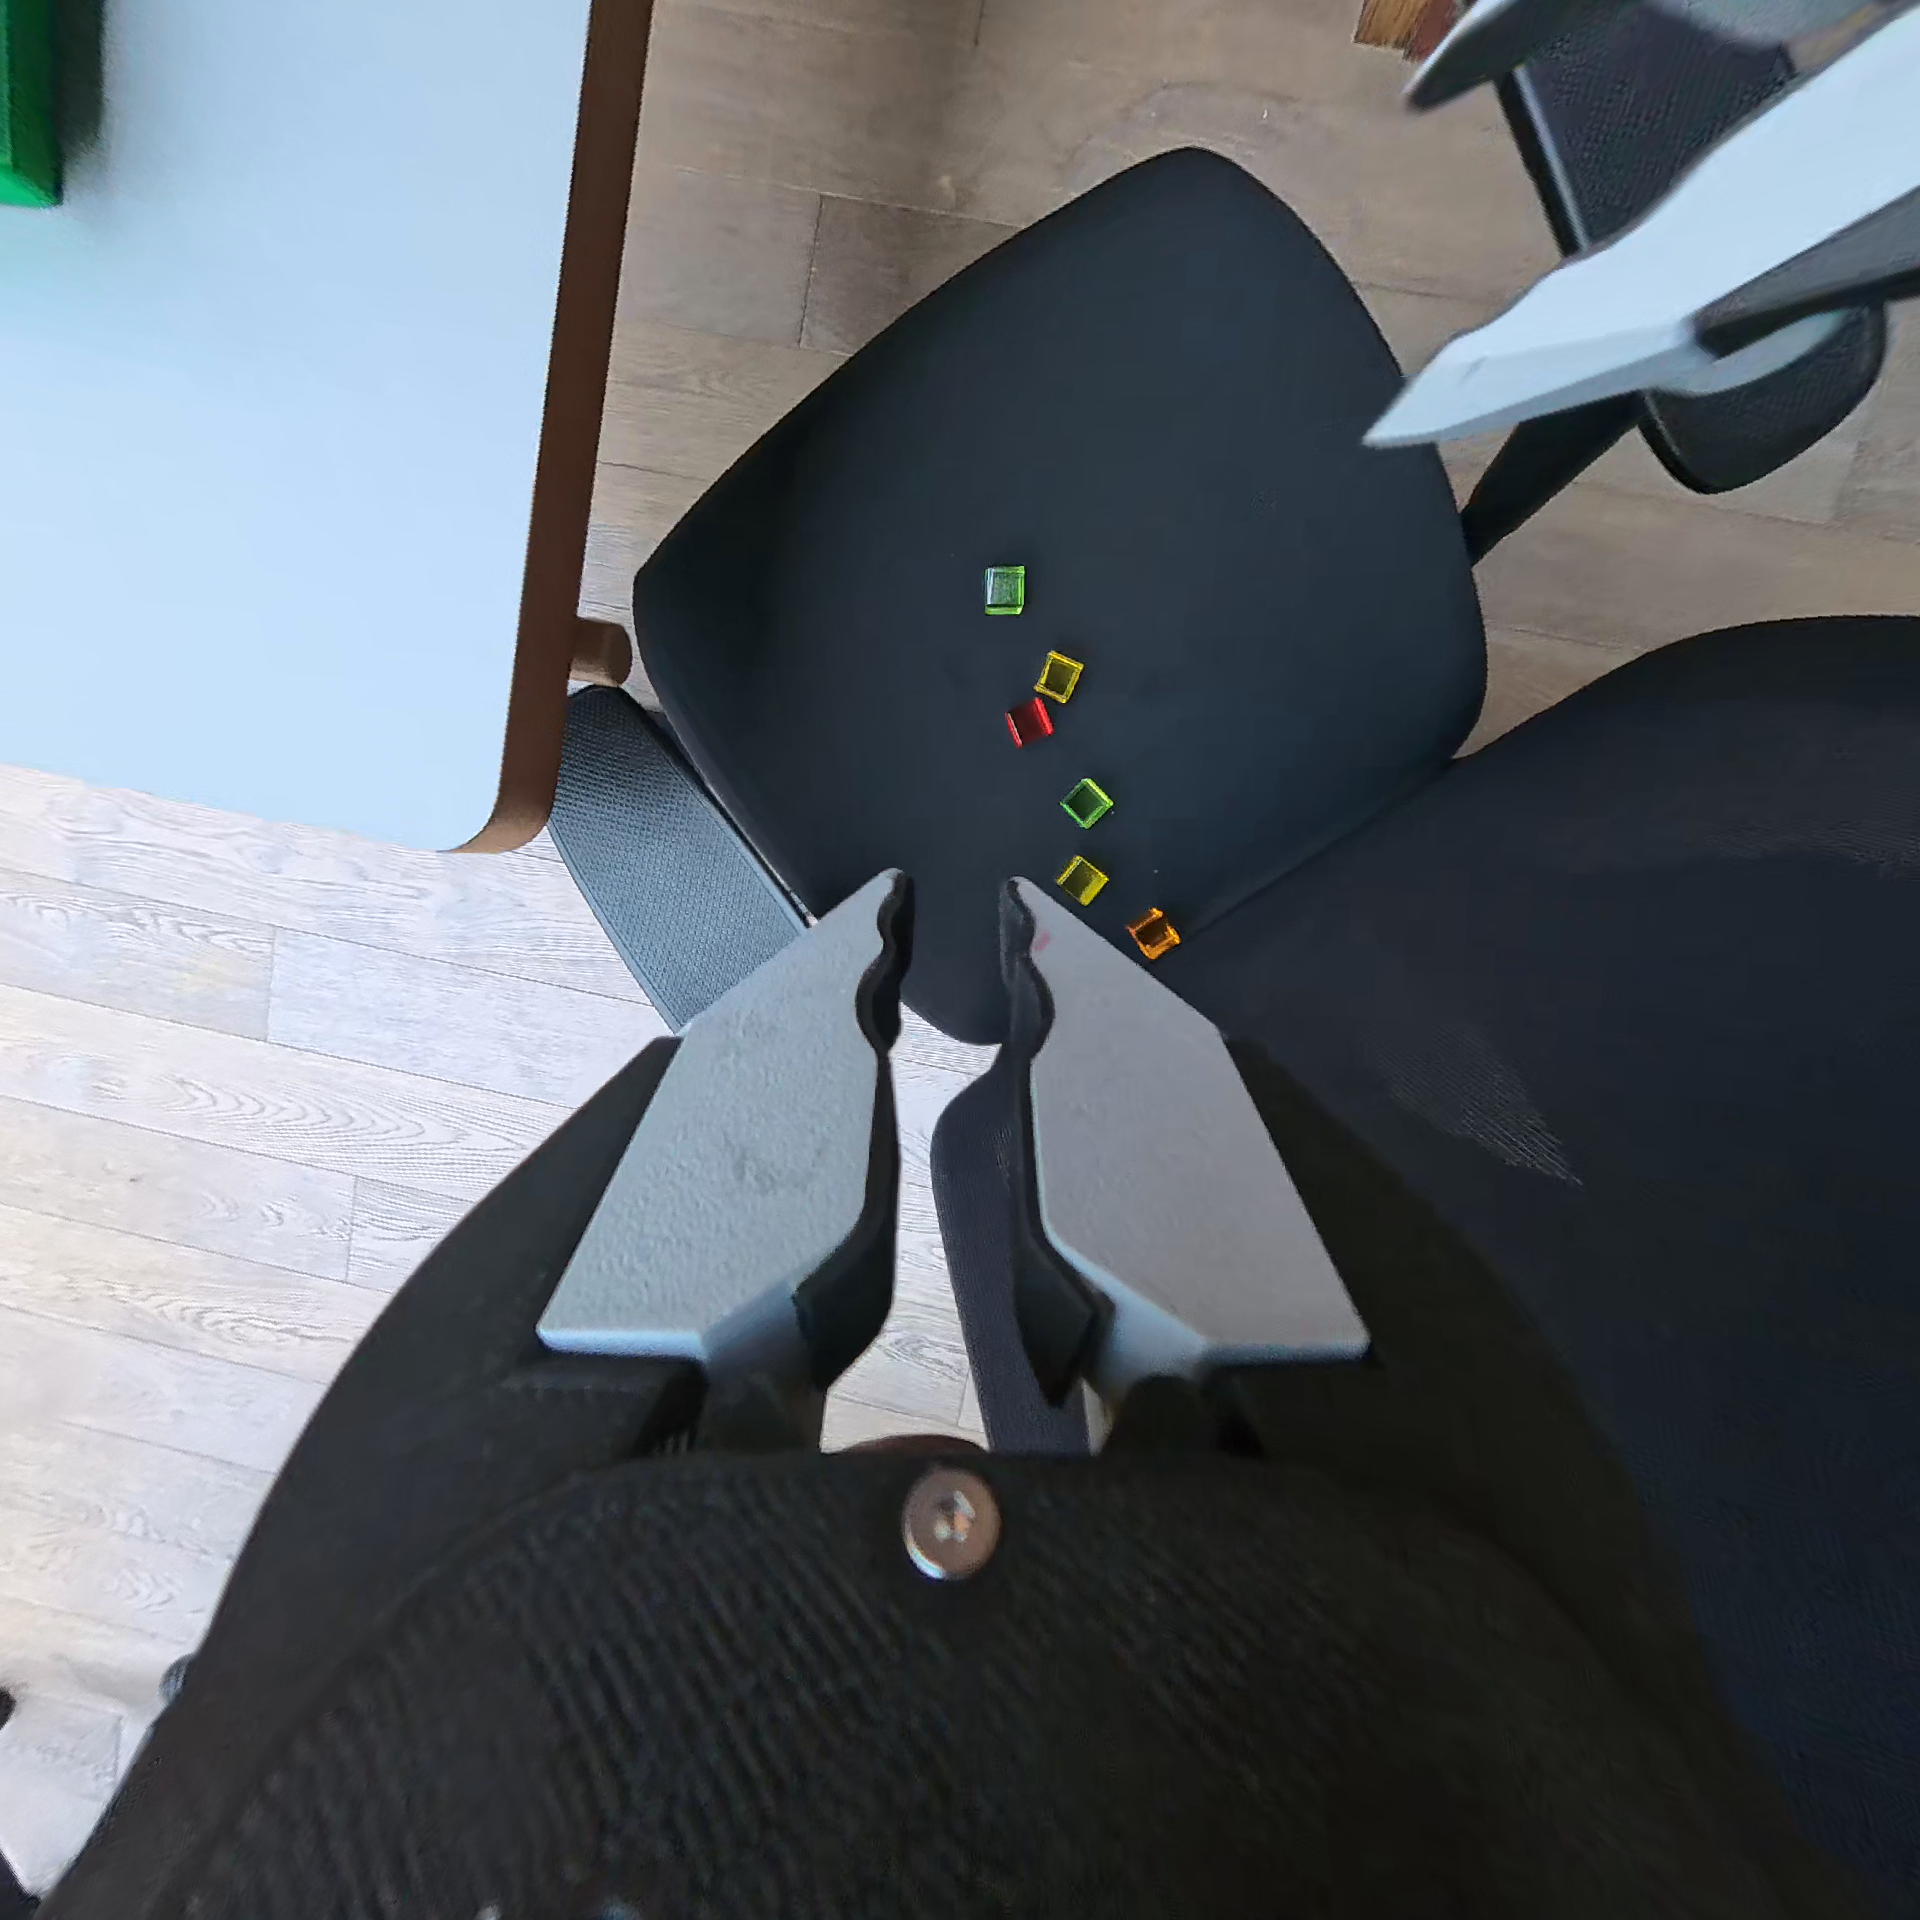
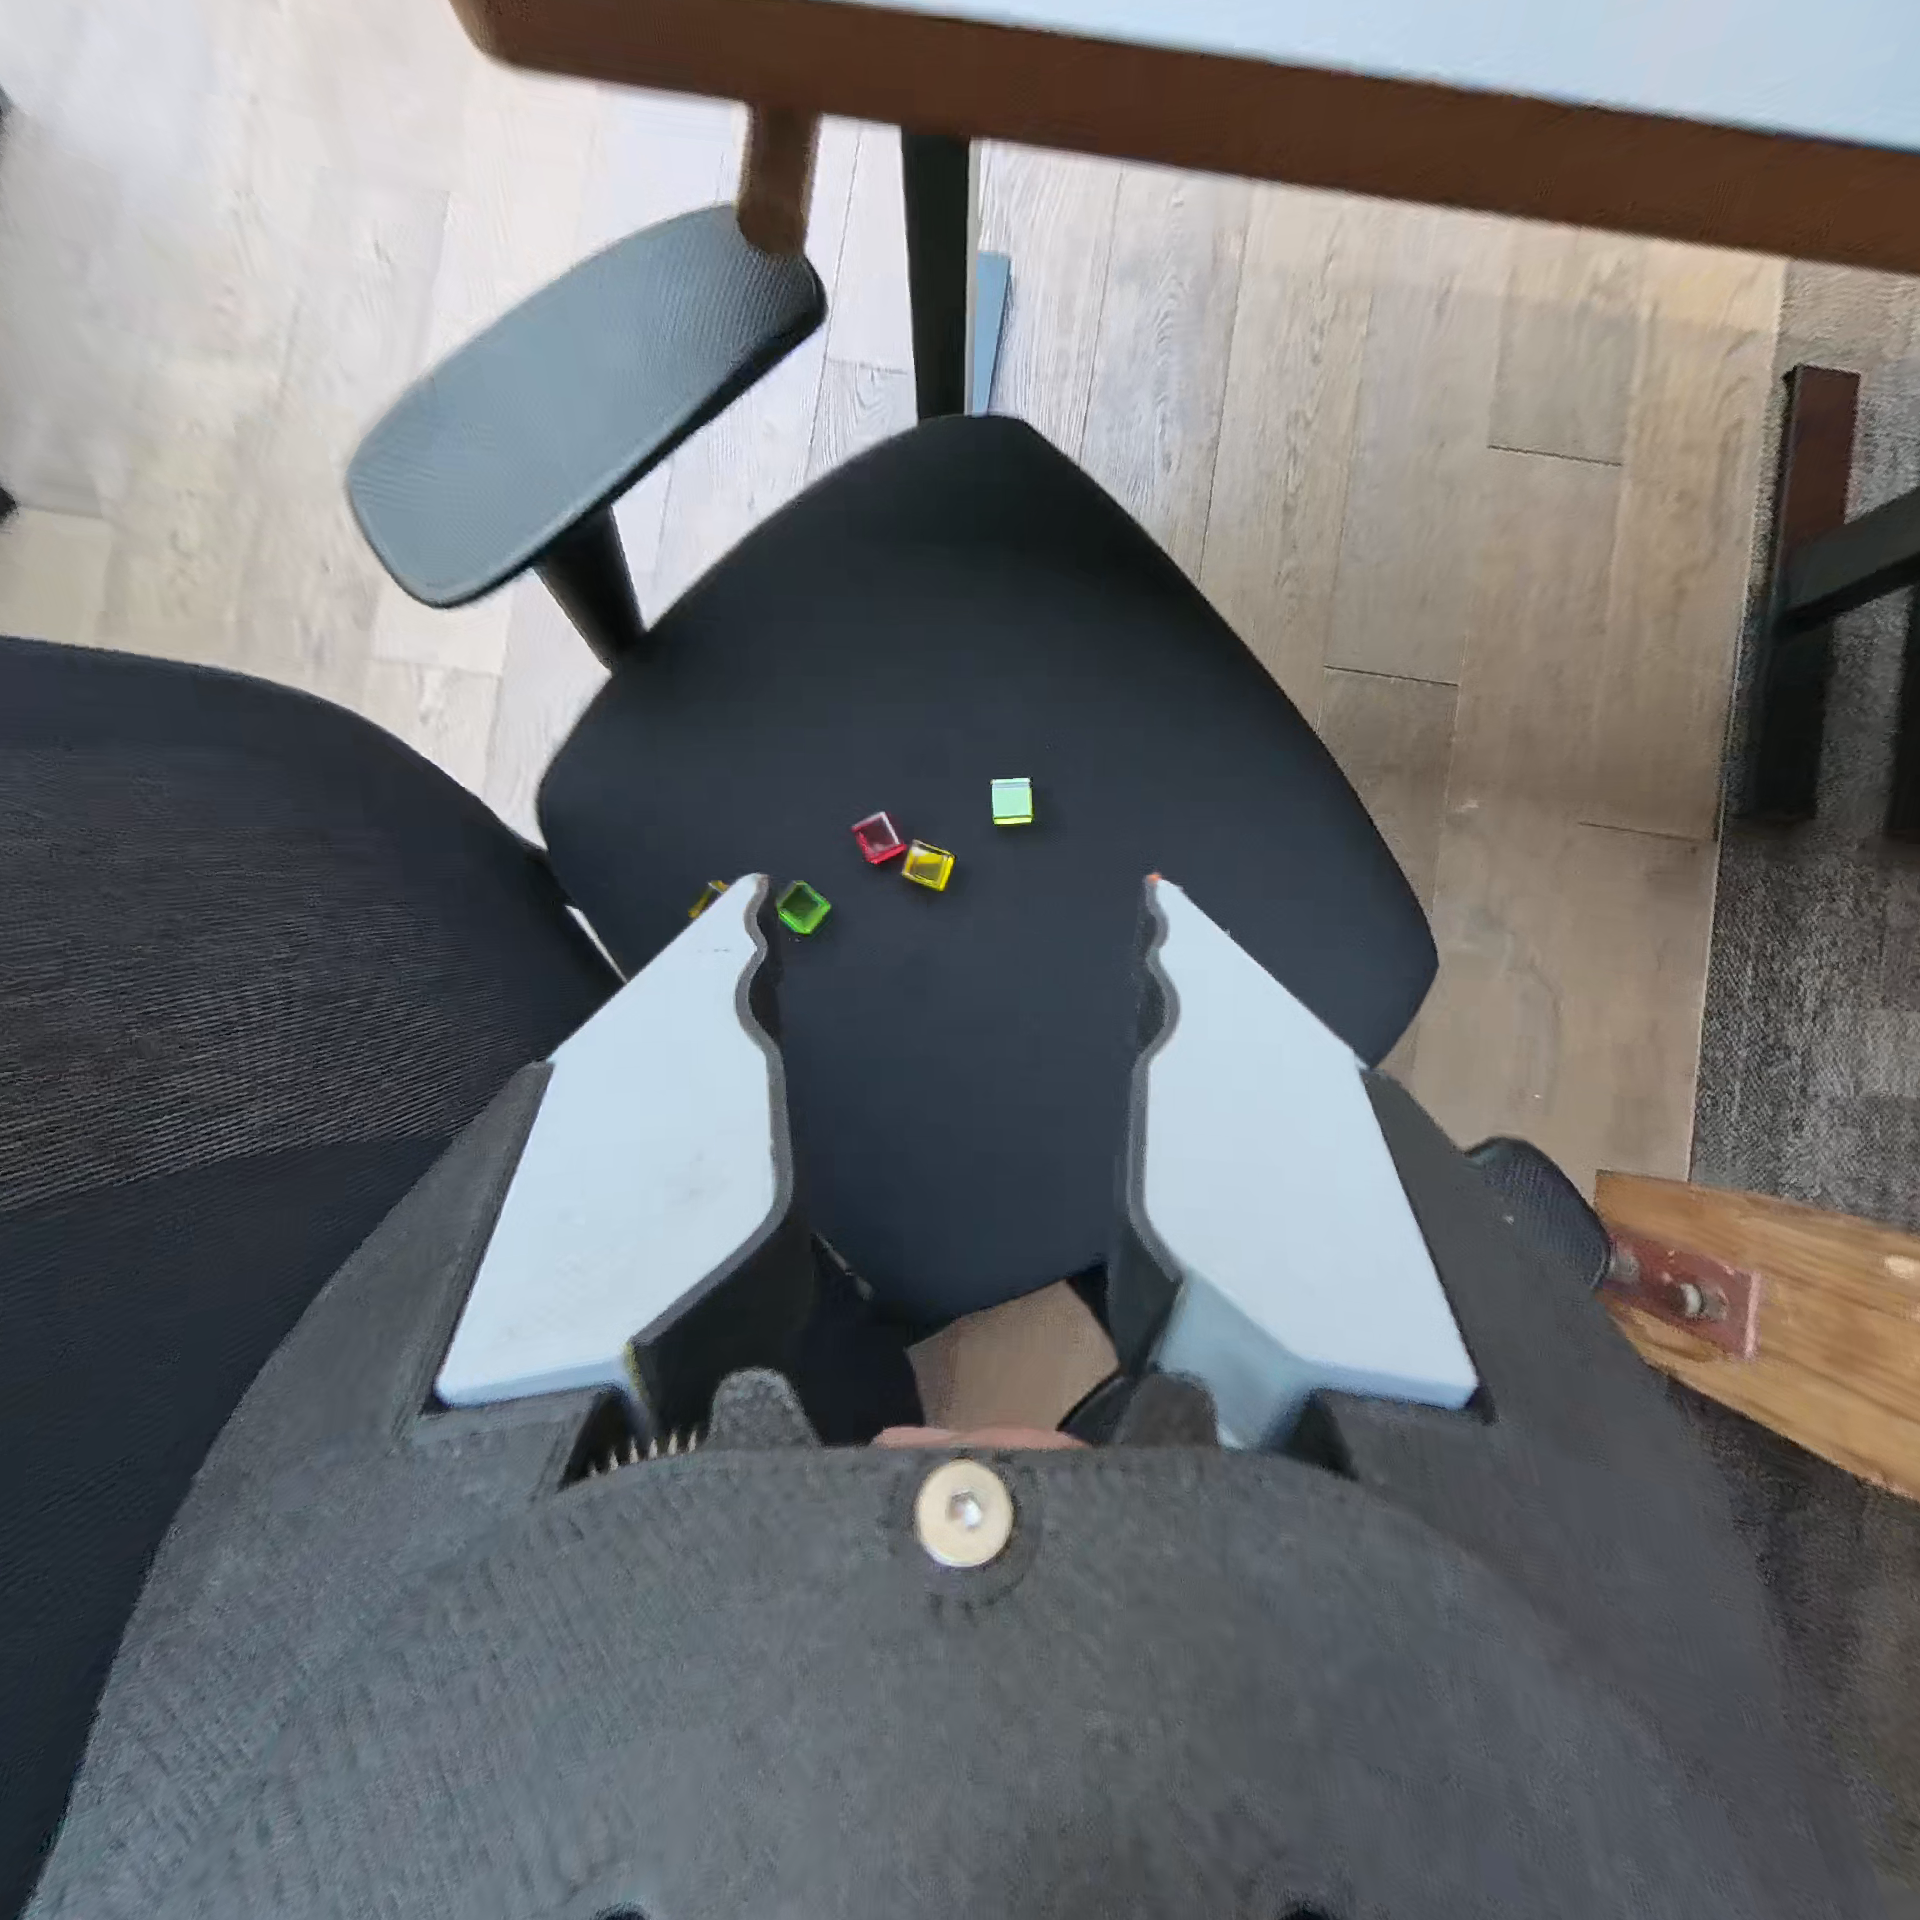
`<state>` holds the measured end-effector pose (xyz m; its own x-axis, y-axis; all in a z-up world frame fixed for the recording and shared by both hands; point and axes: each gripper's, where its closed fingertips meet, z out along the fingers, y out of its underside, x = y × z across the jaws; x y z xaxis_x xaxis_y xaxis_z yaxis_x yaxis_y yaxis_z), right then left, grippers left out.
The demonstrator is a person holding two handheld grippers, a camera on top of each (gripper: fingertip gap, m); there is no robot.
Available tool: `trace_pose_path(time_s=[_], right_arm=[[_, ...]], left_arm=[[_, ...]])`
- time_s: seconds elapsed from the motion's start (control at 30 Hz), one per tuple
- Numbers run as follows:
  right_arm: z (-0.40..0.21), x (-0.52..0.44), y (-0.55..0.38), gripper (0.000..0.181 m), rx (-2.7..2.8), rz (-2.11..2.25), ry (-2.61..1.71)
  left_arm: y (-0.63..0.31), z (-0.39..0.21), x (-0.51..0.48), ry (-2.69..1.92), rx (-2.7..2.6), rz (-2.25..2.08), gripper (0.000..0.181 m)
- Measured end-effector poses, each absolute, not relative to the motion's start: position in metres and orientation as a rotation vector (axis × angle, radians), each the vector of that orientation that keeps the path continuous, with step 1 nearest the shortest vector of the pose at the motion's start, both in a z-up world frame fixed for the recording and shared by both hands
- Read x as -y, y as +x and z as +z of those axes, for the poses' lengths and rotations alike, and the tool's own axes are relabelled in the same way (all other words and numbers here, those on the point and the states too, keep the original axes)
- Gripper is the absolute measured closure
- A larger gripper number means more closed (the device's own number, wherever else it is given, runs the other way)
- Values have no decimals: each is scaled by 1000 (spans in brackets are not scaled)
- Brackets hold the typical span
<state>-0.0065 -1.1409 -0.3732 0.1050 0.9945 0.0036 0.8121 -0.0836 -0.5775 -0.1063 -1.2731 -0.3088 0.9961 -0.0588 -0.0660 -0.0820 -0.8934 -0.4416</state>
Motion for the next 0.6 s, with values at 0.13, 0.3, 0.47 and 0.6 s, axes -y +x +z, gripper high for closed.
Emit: trace_pose_path(time_s=[0.13,0.3,0.47,0.6], right_arm=[[-323,1155,17,110,1642,620,-2007],[-293,1150,35,110,1574,513,-1963],[-280,1159,35,101,1559,567,-1931],[-274,1174,36,100,1591,641,-1872]], left_arm=[[-103,-312,1272,-2678,-101,71,162],[-112,-316,1272,-2679,-117,180,122],[-124,-315,1272,-2664,-51,207,109],[-125,-312,1274,-2635,-38,242,116]])
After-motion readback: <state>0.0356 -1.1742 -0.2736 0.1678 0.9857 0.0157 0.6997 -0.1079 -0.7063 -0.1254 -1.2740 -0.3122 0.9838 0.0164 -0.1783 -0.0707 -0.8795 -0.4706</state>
